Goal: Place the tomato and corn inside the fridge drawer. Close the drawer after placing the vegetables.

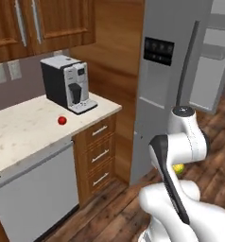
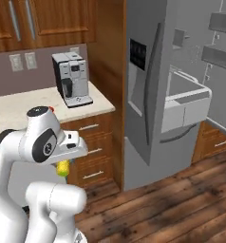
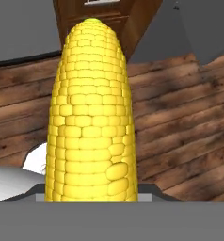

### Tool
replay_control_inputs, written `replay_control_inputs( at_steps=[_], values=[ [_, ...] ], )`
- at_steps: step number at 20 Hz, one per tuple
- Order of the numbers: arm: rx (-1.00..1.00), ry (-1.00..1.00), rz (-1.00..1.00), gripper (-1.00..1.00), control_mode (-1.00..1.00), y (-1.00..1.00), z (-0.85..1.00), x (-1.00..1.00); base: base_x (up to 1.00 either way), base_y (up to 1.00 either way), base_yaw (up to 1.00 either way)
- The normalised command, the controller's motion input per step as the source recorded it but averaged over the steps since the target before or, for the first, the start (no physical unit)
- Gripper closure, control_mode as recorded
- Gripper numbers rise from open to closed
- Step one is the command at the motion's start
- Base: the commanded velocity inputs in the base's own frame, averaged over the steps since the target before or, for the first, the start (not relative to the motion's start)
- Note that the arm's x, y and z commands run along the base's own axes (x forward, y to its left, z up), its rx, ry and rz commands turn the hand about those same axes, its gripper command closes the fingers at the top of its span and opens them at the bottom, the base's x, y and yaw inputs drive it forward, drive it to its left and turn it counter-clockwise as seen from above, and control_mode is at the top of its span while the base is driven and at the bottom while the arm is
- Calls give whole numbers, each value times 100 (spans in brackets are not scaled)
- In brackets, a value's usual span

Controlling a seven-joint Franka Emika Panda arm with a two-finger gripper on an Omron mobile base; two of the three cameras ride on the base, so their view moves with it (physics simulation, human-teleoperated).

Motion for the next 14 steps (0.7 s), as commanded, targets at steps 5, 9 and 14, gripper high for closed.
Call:
replay_control_inputs(
  at_steps=[5, 9, 14],
  values=[
    [0, 0, 0, 100, 100, 0, 0, 0, 16, -100, -19],
    [0, 0, 0, 100, 100, 0, 0, 0, 28, -100, 0],
    [0, 0, 0, 100, 100, 0, 0, 0, 22, -100, 0]
  ],
)
